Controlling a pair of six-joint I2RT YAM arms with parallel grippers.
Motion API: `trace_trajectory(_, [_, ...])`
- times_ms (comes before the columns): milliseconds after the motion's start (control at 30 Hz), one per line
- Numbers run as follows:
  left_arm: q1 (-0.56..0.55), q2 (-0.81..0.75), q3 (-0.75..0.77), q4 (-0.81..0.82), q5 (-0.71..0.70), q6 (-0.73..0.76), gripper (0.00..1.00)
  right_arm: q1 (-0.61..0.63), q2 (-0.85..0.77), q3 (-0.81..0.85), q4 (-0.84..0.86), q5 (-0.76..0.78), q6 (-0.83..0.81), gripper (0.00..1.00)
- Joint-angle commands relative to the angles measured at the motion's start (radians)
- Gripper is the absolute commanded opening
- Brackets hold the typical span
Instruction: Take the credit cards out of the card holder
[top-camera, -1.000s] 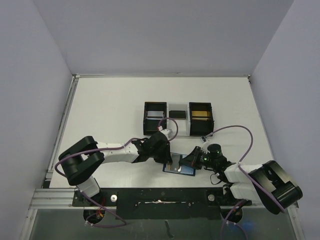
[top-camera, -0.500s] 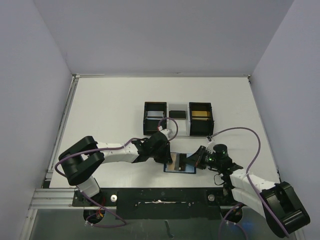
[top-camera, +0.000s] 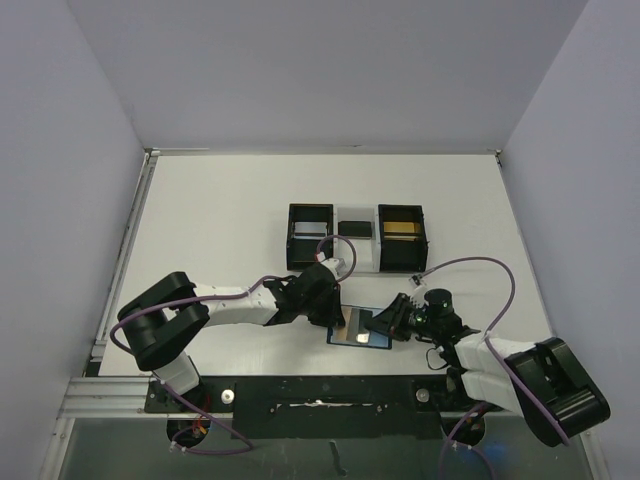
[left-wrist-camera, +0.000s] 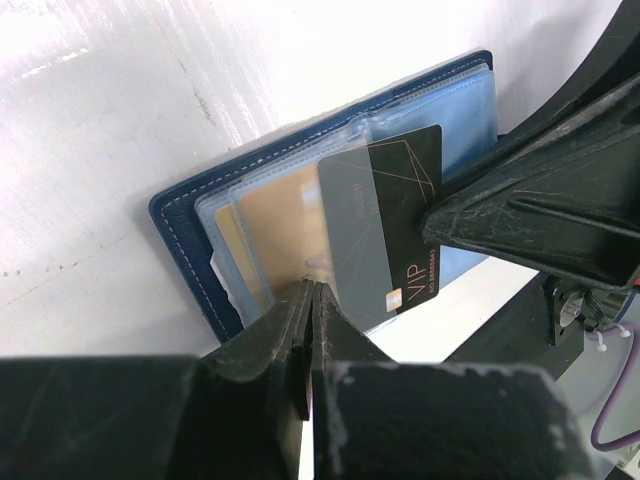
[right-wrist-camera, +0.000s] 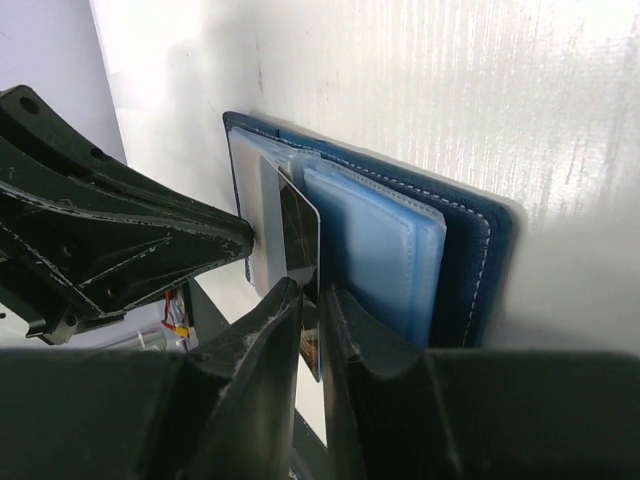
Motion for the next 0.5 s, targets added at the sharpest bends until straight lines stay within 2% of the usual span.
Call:
trace_trajectory(0, [-0.001, 0.024, -0.022, -0.074, -0.023, 0.013, 0.0, -0.003, 0.028, -0.01, 0.076, -0.049, -0.037, 0.16])
trace_trajectory(167, [0.003, 0.015, -0.044, -0.021, 0.006, 0.01, 0.0, -0.003, 0.05, -0.038, 0.114, -0.017, -0.031, 0.3])
trace_trajectory(300, [0.026, 0.074, -0.016, -0.051, 0.066, 0.002, 0.0, -0.001, 0.111, -0.051, 0.186, 0.004, -0.006, 0.28])
trace_trajectory(467, [0.027, 0.071, -0.011, -0.054, 0.042, 0.02, 0.0, 0.012, 0.187, -0.075, 0.326, 0.004, 0.012, 0.27])
